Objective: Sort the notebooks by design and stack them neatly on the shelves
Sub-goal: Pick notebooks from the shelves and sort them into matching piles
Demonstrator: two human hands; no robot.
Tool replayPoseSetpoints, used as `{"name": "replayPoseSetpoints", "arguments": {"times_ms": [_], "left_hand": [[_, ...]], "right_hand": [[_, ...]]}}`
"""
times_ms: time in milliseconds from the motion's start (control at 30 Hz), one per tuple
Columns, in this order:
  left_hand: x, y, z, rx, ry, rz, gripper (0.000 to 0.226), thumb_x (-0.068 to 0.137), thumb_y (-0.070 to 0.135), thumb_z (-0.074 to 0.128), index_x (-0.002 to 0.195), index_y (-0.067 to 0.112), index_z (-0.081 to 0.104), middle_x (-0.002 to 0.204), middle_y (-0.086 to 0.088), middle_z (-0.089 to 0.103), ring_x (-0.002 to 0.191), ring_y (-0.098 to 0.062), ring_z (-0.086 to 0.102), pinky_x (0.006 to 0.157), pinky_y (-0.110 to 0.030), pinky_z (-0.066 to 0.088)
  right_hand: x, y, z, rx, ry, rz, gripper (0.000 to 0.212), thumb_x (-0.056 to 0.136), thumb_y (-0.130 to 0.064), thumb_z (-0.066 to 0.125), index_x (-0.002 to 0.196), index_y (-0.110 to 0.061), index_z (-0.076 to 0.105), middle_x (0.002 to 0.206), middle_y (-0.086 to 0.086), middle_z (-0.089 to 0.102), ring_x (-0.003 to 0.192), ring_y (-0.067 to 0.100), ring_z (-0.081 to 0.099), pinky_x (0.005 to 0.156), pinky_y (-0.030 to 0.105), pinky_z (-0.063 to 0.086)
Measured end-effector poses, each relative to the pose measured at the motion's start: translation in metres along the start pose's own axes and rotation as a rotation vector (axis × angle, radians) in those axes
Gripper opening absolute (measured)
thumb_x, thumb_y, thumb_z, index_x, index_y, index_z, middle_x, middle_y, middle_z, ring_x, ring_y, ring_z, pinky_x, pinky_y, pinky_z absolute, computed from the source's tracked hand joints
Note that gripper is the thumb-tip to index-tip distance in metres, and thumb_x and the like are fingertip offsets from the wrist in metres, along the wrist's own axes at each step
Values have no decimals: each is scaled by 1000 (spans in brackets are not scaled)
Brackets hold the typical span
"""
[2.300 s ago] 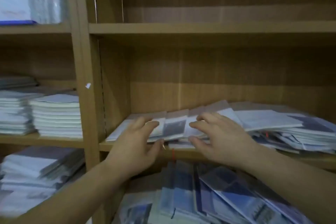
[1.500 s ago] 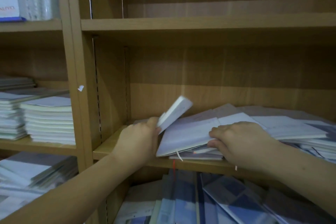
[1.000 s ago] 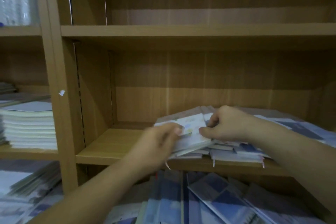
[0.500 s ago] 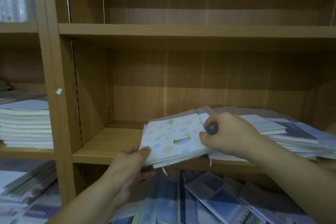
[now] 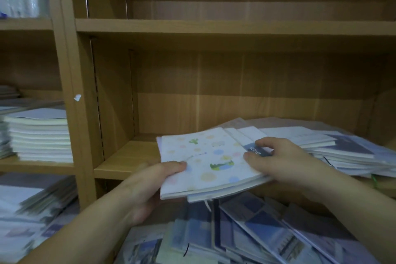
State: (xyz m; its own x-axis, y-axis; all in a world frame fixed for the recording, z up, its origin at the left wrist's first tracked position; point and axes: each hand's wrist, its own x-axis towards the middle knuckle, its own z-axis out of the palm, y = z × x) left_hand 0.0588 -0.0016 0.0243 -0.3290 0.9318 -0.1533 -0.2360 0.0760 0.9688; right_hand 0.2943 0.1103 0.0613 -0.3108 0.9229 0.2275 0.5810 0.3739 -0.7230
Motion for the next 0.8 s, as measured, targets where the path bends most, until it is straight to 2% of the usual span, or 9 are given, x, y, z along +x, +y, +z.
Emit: {"name": "replayPoseSetpoints", "arguments": {"times_ms": [100, 300, 333, 400, 467, 567, 667, 733, 800], "left_hand": [[2, -6, 6, -27, -7, -16, 47, 86, 6, 74, 130, 5, 58, 107, -15, 77, 95, -30, 76, 83, -39, 60], [-3, -24, 18, -59, 3, 96, 61, 85, 10, 76, 134, 38, 51, 109, -7, 78, 94, -33, 76, 79, -50, 62], [-5, -24, 17, -65, 16, 121, 62, 85, 9, 77, 134, 38, 52, 109, -6, 78, 93, -32, 76, 76, -47, 62], [-7, -21, 16, -66, 37, 174, 60, 84, 7, 77, 132, 37, 56, 107, -3, 78, 92, -29, 77, 73, -43, 62], [-11, -18, 16, -56, 49, 241, 56, 86, 6, 76, 129, 37, 59, 107, 0, 78, 92, -28, 77, 70, -41, 62], [-13, -4, 18, 20, 39, 393, 60, 87, 9, 76, 133, 42, 55, 114, 5, 76, 97, -26, 76, 70, -43, 63], [-2, 19, 17, 118, 53, 549, 73, 83, 15, 80, 138, 46, 45, 122, 11, 71, 104, -22, 74, 76, -45, 64], [7, 33, 17, 213, 83, 632, 78, 81, 19, 83, 140, 46, 39, 124, 16, 67, 109, -14, 71, 77, -39, 64], [13, 39, 16, 283, 117, 672, 78, 82, 20, 83, 140, 44, 36, 124, 19, 65, 109, -8, 69, 76, -31, 63]], "right_hand": [[-6, -1, 9, 57, 23, -38, 58, 92, -44, 68, 142, -20, 51, 132, -3, 54, 112, 14, 54, 93, 26, 39], [-18, -2, 11, 179, -105, -24, 9, 102, -28, 57, 107, -25, 51, 105, -20, 55, 93, -1, 55, 86, 18, 47], [-22, -2, 9, 223, -130, 1, 18, 100, -30, 60, 115, -25, 52, 112, -19, 54, 100, 2, 57, 91, 20, 48], [-25, 2, 7, 309, -134, 90, 64, 93, -33, 72, 149, -22, 43, 140, -6, 48, 123, 17, 54, 109, 34, 45], [-28, 7, 6, 411, -122, 114, 82, 84, -30, 82, 153, -29, 38, 149, 2, 46, 124, 23, 56, 111, 40, 44], [-25, 5, -2, 492, -91, 79, 88, 79, -19, 86, 152, -31, 38, 139, 4, 58, 113, 24, 65, 105, 43, 50], [-13, -14, -17, 423, -62, -60, 78, 84, -12, 81, 147, -33, 40, 126, -10, 64, 108, 15, 66, 100, 43, 54], [-7, -26, -21, 387, -65, -124, 67, 87, -9, 77, 131, -45, 41, 119, -19, 64, 107, 9, 65, 96, 44, 57], [-2, -30, -17, 370, -44, -158, 74, 89, -4, 73, 128, -53, 34, 121, -20, 62, 114, 11, 62, 99, 46, 55]]}}
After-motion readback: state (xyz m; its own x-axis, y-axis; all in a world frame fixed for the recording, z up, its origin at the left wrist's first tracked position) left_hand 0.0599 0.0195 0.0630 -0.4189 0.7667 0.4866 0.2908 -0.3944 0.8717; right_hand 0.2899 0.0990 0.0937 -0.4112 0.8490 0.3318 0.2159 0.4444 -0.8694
